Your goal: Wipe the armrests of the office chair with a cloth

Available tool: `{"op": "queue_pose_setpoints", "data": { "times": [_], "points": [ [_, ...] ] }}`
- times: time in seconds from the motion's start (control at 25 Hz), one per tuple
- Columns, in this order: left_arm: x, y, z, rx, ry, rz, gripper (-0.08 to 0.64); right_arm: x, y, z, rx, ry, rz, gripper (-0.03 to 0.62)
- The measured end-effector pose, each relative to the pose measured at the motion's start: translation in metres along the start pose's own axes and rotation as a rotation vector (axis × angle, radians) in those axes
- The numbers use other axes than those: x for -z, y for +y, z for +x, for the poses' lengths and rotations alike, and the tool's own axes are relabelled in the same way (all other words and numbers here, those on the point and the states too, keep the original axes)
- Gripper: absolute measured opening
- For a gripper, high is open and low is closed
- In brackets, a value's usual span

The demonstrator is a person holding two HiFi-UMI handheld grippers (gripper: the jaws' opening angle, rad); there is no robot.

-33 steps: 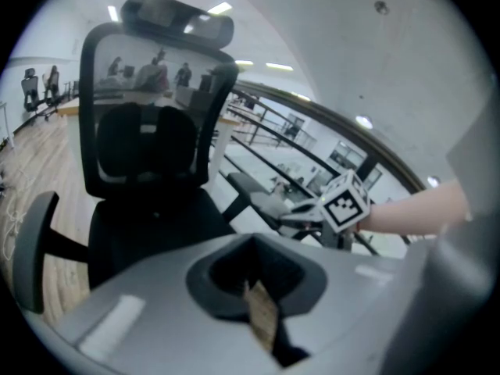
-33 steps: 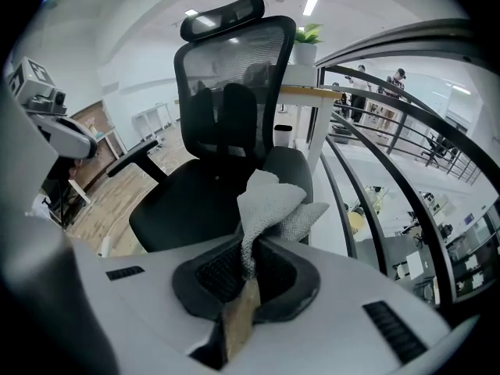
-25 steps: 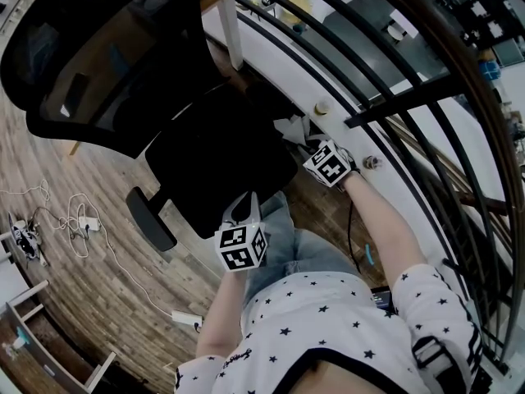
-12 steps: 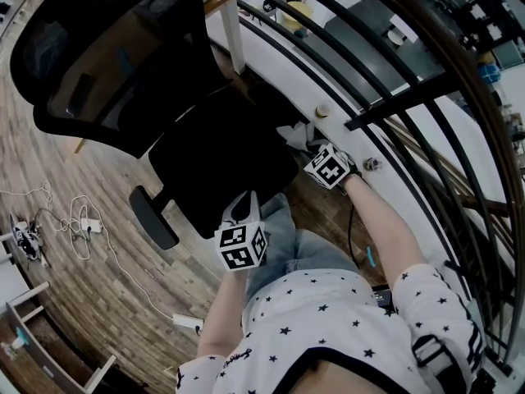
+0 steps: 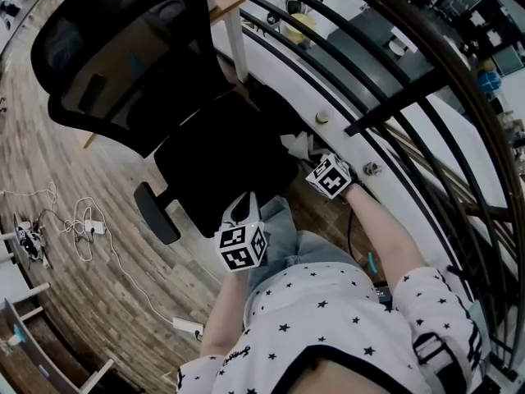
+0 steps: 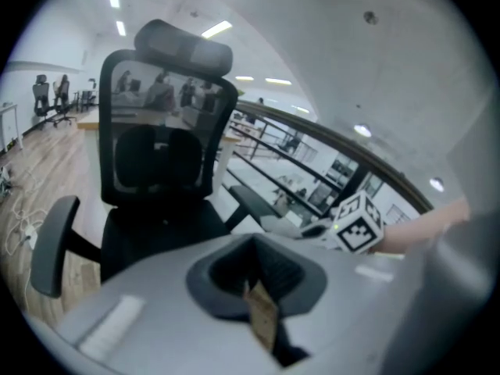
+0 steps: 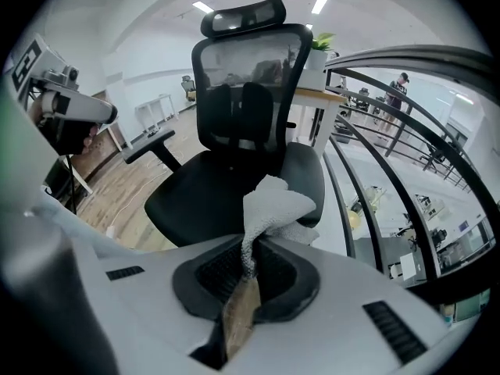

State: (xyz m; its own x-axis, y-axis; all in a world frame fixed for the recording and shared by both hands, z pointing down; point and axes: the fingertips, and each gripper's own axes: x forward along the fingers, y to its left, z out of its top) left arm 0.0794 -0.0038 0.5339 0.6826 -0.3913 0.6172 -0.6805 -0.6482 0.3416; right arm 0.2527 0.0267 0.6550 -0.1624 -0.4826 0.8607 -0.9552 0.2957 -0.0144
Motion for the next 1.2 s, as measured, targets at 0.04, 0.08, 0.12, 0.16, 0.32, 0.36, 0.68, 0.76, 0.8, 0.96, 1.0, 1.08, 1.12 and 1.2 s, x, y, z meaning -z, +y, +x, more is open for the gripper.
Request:
{"op": "queue_pose_setpoints", "data": {
  "times": [0.04,0.08,0.12,0.16,0.32,0.36,0.68,0.76,0.8,0.96,1.0,1.08,1.12,1.2],
  "points": [
    [0.000,-0.001,-0.003,-0.003,-0.005,-0.004,0.006,0.000,0.004,-0.004,-0.001,-0.009,-0.002,0.031],
    [0.001,-0.002,-0.005,-0.006,-0.010,-0.006,0.006,-0.001,0.008,-0.008,-0.001,-0.017,-0.005,0.031],
    [0.002,-0.003,-0.008,-0.008,-0.014,-0.008,0.006,-0.001,0.012,-0.012,-0.001,-0.026,-0.009,0.031],
    [0.003,-0.005,-0.010,-0.009,-0.018,-0.008,0.006,-0.001,0.016,-0.015,0.000,-0.037,-0.012,0.031],
    [0.007,-0.010,-0.021,-0.017,-0.028,-0.008,0.006,-0.002,0.030,-0.031,0.005,-0.082,-0.011,0.031],
    [0.008,-0.011,-0.024,-0.019,-0.030,-0.008,0.006,-0.002,0.033,-0.036,0.008,-0.094,-0.009,0.031],
    [0.007,-0.019,-0.042,-0.040,-0.060,0.018,0.006,-0.012,0.060,-0.080,0.006,-0.217,0.044,0.031],
    [0.008,-0.022,-0.047,-0.043,-0.067,0.023,0.006,-0.014,0.066,-0.092,0.003,-0.240,0.052,0.031],
    [0.010,-0.024,-0.049,-0.043,-0.069,0.025,0.006,-0.015,0.070,-0.098,0.002,-0.252,0.056,0.031],
    [0.013,-0.030,-0.053,-0.043,-0.083,0.036,0.006,-0.023,0.077,-0.120,0.005,-0.313,0.083,0.031],
    [0.014,-0.031,-0.054,-0.044,-0.086,0.039,0.006,-0.024,0.079,-0.125,0.006,-0.326,0.091,0.031],
    [0.015,-0.034,-0.056,-0.046,-0.091,0.047,0.006,-0.026,0.083,-0.135,0.006,-0.348,0.104,0.031],
    [0.015,-0.035,-0.058,-0.047,-0.093,0.050,0.006,-0.027,0.086,-0.141,0.006,-0.358,0.108,0.031],
    [0.014,-0.037,-0.061,-0.048,-0.101,0.058,0.006,-0.032,0.092,-0.151,0.005,-0.376,0.109,0.031]
  ]
}}
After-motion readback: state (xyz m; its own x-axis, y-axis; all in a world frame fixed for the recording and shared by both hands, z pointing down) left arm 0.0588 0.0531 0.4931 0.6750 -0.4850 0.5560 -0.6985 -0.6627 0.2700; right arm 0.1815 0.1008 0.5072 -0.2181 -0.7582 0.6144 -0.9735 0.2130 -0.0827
